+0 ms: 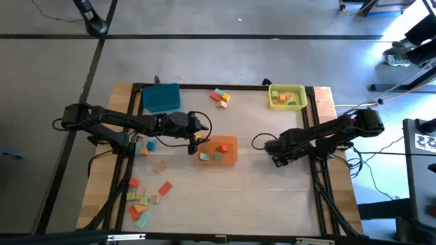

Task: Sort blocks by size
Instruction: Put the brown cube block into the yellow bin

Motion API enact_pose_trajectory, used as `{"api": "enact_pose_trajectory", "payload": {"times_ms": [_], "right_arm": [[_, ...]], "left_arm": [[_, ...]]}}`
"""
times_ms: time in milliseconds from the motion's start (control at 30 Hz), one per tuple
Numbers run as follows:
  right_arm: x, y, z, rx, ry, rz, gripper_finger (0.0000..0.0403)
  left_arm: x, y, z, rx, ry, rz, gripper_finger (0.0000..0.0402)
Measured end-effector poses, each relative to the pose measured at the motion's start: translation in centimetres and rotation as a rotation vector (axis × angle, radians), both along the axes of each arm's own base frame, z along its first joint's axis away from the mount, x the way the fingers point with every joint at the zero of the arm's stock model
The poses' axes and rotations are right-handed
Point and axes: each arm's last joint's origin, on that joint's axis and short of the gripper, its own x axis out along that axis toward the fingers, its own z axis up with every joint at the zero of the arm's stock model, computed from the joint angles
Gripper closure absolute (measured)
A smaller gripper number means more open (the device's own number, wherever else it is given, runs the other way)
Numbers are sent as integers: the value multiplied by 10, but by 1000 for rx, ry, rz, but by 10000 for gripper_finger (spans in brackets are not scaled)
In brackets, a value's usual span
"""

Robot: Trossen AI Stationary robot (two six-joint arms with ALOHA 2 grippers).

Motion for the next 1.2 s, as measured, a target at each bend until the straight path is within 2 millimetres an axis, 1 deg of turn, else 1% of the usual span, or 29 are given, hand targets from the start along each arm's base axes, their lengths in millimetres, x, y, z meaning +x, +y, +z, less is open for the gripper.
{"api": "enact_pose_trajectory", "payload": {"times_ms": [267,367,467,700,867,967,1033,1100,1200], "right_arm": [[4,0,0,12,-36,6,117],[4,0,0,12,-41,6,127],[5,1,0,15,-51,5,159],[8,0,0,6,-77,23,268],[10,0,1,-15,-101,70,271],[17,-1,7,-60,-135,111,267],[25,-2,15,-88,-169,145,254],[33,-7,24,-119,-198,167,250],[43,-17,40,-172,-237,215,266]], "left_arm": [[0,0,0,11,1,-6,170],[0,0,0,10,2,-6,170],[0,0,0,10,2,-6,170],[0,0,0,7,1,-4,170],[0,0,0,5,1,-3,170],[0,0,0,7,1,-4,170],[0,0,0,8,1,-4,170],[0,1,0,8,1,-2,170],[0,1,0,9,1,0,170]]}}
